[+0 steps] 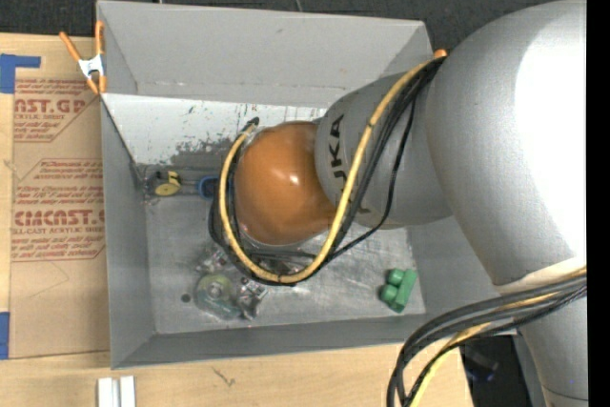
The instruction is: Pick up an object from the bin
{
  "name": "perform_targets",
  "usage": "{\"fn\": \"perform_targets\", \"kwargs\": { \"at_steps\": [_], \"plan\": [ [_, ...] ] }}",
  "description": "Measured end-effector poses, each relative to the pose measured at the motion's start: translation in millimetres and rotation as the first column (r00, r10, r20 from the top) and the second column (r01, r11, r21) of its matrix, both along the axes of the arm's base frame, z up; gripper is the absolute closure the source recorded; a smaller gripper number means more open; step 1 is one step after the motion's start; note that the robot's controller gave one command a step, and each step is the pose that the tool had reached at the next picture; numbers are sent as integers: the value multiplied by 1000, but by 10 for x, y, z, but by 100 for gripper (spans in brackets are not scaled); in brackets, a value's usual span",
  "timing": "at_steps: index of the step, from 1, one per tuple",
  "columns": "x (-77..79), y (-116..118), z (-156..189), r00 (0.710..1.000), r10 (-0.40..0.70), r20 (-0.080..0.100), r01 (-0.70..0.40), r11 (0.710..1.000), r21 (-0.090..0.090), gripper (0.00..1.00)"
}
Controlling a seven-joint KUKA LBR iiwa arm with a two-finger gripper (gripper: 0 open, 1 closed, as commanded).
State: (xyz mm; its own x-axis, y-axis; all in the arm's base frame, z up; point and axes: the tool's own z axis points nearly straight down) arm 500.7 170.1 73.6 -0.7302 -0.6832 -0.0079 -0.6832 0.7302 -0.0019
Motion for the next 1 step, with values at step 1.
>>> {"fn": "perform_targets", "kwargs": {
  "at_steps": [1],
  "plan": [
    [-25,-275,1369,1000,-1,2,1,1000,-1,100]
  ]
}}
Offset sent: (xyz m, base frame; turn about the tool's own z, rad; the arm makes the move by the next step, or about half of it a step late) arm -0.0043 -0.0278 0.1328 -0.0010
